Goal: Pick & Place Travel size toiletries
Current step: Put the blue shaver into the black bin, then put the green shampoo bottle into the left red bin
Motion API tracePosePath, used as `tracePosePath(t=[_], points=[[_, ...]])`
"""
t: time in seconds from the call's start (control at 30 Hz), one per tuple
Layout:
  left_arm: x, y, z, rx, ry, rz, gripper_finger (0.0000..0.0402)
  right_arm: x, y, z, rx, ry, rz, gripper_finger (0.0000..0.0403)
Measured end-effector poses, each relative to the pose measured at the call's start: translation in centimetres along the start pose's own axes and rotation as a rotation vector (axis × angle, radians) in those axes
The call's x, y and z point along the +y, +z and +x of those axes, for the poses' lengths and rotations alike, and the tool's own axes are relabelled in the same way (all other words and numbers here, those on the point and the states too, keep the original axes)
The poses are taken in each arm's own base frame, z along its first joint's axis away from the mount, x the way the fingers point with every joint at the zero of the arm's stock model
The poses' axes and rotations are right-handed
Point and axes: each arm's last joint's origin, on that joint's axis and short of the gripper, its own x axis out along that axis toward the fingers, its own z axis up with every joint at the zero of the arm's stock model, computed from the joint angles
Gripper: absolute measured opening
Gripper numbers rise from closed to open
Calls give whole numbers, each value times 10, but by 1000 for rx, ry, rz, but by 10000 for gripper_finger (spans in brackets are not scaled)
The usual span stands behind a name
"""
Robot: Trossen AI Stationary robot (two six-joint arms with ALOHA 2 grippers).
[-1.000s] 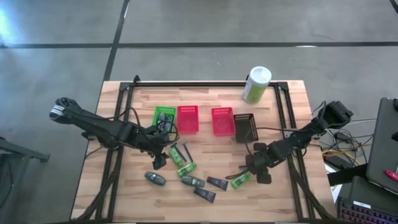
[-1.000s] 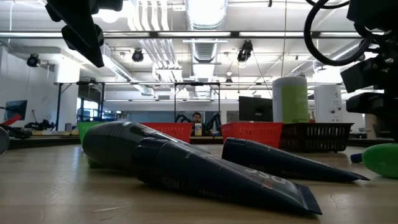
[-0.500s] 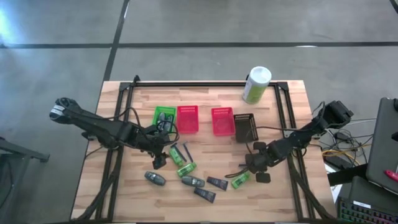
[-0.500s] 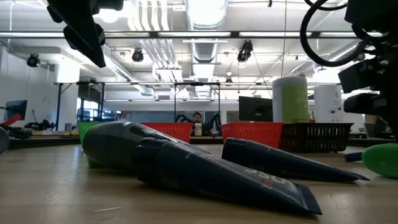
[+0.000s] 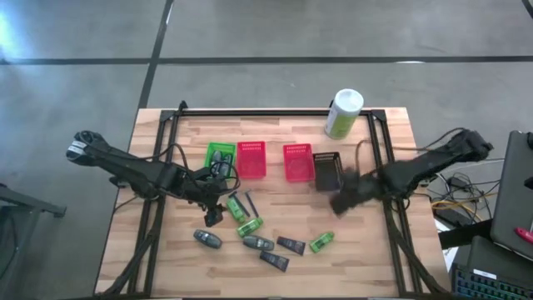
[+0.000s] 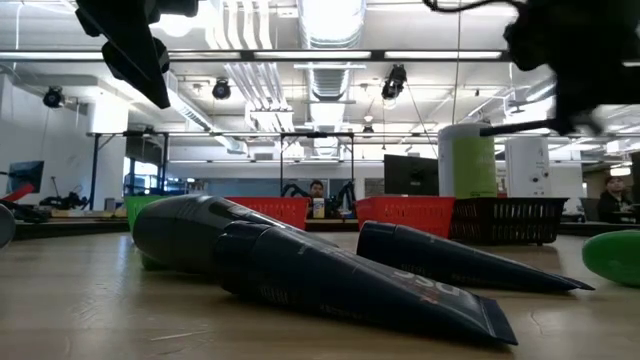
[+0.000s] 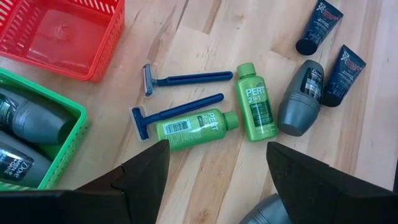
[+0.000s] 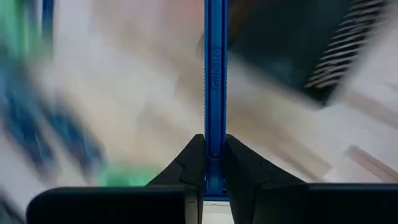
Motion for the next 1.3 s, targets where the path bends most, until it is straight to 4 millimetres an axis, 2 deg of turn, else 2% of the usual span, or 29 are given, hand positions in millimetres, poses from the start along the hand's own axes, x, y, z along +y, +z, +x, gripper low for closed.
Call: tracePosePath(t=[0.1, 0.2, 0.4, 0.63, 0.83, 0.93, 1.07, 1.3], points=[[0, 0, 0, -3, 3, 0, 273, -21, 20, 2, -115, -29, 268, 40], [1, 1, 0, -17, 23, 1, 273, -35, 40, 13, -139, -20, 392, 47], [1, 1, 0, -19, 26, 19, 273, -44, 67, 37, -48, 37, 392, 38], [1, 1, 0, -19, 26, 25, 273, -43, 70, 62, 52, -68, 334, 50], [1, 1, 0, -18, 26, 38, 273, -42, 73, 80, 47, -164, 317, 63], [1, 0, 0, -17, 25, 38, 273, -39, 76, 80, 16, -177, 299, 84], [1, 0, 0, -17, 24, 38, 273, -32, 82, 71, -16, -136, 256, 132], [1, 0, 0, -16, 25, 38, 273, -17, 86, 34, -76, 10, 108, 223]])
